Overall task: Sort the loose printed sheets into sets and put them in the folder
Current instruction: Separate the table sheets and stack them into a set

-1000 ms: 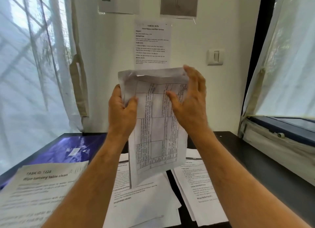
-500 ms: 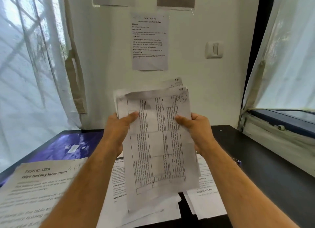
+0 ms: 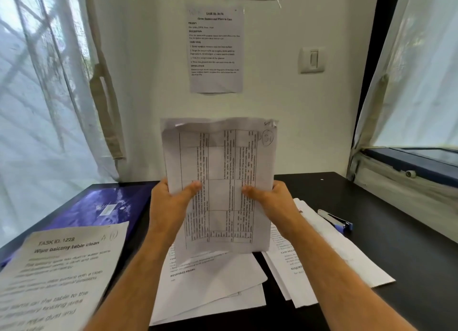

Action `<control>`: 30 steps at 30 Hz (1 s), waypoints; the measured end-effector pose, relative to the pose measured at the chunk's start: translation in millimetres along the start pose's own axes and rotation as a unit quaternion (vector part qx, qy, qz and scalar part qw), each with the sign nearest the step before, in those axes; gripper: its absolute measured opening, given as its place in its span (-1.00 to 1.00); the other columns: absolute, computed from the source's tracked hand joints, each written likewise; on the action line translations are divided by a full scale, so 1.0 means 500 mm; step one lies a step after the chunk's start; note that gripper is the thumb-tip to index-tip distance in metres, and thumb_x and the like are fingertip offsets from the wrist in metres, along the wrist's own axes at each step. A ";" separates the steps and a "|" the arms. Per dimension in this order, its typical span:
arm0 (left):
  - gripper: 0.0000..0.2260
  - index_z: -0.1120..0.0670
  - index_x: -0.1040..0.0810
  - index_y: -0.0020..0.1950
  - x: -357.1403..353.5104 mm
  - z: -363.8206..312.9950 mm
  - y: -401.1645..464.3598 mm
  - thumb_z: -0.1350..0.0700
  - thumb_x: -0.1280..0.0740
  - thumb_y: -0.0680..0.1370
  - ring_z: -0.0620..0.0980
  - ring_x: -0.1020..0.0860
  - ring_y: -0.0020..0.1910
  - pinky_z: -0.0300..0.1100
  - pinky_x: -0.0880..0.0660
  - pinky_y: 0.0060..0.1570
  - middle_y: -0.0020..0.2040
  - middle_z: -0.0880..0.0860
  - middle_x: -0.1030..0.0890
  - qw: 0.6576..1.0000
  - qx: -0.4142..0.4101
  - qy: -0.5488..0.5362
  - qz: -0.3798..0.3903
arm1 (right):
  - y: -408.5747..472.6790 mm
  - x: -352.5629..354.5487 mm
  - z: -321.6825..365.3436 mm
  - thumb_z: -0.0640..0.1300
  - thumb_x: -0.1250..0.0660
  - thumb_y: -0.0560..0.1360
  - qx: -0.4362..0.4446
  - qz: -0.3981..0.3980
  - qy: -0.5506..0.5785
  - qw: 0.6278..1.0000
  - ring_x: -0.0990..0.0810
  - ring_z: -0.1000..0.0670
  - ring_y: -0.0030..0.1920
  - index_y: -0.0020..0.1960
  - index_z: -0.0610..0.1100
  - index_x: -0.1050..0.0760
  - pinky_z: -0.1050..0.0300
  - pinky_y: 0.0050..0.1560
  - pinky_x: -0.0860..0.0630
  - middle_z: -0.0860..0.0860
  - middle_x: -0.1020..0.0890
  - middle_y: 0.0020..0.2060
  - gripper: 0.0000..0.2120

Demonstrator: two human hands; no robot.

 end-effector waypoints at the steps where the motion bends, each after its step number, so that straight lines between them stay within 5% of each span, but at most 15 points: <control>1: -0.85 -0.11 -0.57 -0.03 0.002 -0.015 0.002 0.06 -0.49 0.48 -0.14 -0.69 -0.14 -0.20 -0.63 -0.19 -0.11 -0.08 -0.71 1.000 -0.021 0.010 -0.012 | 0.001 0.000 0.005 -0.11 -0.43 0.53 0.007 -0.009 0.000 1.000 -0.73 0.00 -0.10 0.09 -0.06 -0.58 0.00 -0.07 -0.68 0.01 -0.73 -0.05 -0.85; 5: -0.83 -0.08 -0.59 0.05 0.004 -0.011 -0.009 0.02 -0.48 0.49 -0.27 -0.65 -0.13 -0.40 -0.55 -0.28 -0.07 -0.14 -0.67 0.998 -0.037 0.046 -0.027 | -0.007 -0.014 -0.013 -0.12 -0.44 0.52 0.005 -0.012 -0.033 0.999 -0.71 0.07 -0.16 0.04 0.00 -0.54 0.25 -0.28 -0.60 0.07 -0.70 -0.07 -0.87; 10: -0.84 -0.07 -0.62 0.12 -0.005 0.085 -0.045 0.04 -0.41 0.54 -0.02 -0.68 0.00 -0.03 -0.64 -0.03 0.00 -0.04 -0.71 0.997 0.058 0.019 0.040 | -0.026 -0.040 -0.068 -0.11 -0.42 0.54 -0.031 0.021 -0.067 0.997 -0.69 0.07 -0.12 0.05 0.06 -0.50 0.24 -0.22 -0.61 0.06 -0.68 -0.02 -0.85; 15: -0.89 -0.11 -0.61 0.06 0.012 0.055 -0.032 0.07 -0.37 0.58 -0.17 -0.68 -0.12 -0.34 -0.58 -0.34 -0.11 -0.14 -0.71 0.999 0.028 0.007 0.020 | -0.023 -0.036 -0.034 -0.09 -0.43 0.53 0.011 -0.002 -0.044 0.999 -0.71 -0.01 -0.03 0.08 0.05 -0.51 0.11 -0.08 -0.66 0.02 -0.68 0.04 -0.83; 22: -0.88 -0.09 -0.61 0.11 -0.024 0.091 -0.051 0.05 -0.34 0.60 0.05 -0.66 0.06 0.15 -0.58 0.12 0.01 -0.01 -0.72 0.987 0.130 0.008 0.092 | -0.030 -0.025 -0.042 -0.16 -0.38 0.57 -0.020 0.004 -0.090 0.996 -0.69 0.00 0.01 0.18 -0.07 -0.52 0.25 -0.18 -0.62 -0.03 -0.67 0.12 -0.81; 25: -0.80 0.00 -0.61 0.21 -0.058 0.084 -0.050 0.06 -0.35 0.59 0.12 -0.66 0.11 0.20 -0.55 0.15 0.06 0.04 -0.72 0.970 0.183 -0.021 0.161 | -0.025 0.017 -0.023 -0.23 -0.41 0.53 -0.039 0.000 -0.080 0.996 -0.72 0.01 -0.06 0.08 -0.07 -0.54 0.02 -0.04 -0.68 -0.03 -0.71 0.02 -0.84; 30: -0.66 0.10 -0.56 0.32 -0.147 0.082 -0.061 0.11 -0.40 0.55 0.21 -0.65 0.14 0.19 -0.55 0.18 0.16 0.15 -0.68 0.932 0.251 -0.138 0.221 | -0.045 0.117 -0.054 -0.35 -0.41 0.49 -0.139 0.029 -0.084 0.986 -0.72 -0.02 -0.07 0.09 -0.18 -0.62 0.10 -0.11 -0.64 -0.05 -0.73 -0.06 -0.79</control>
Point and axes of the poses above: each hand's wrist, its own y-axis towards the middle knuckle, its own x-axis out of the back of the hand, z = x × y, the point moved 10 cm from there along y, towards the middle knuckle
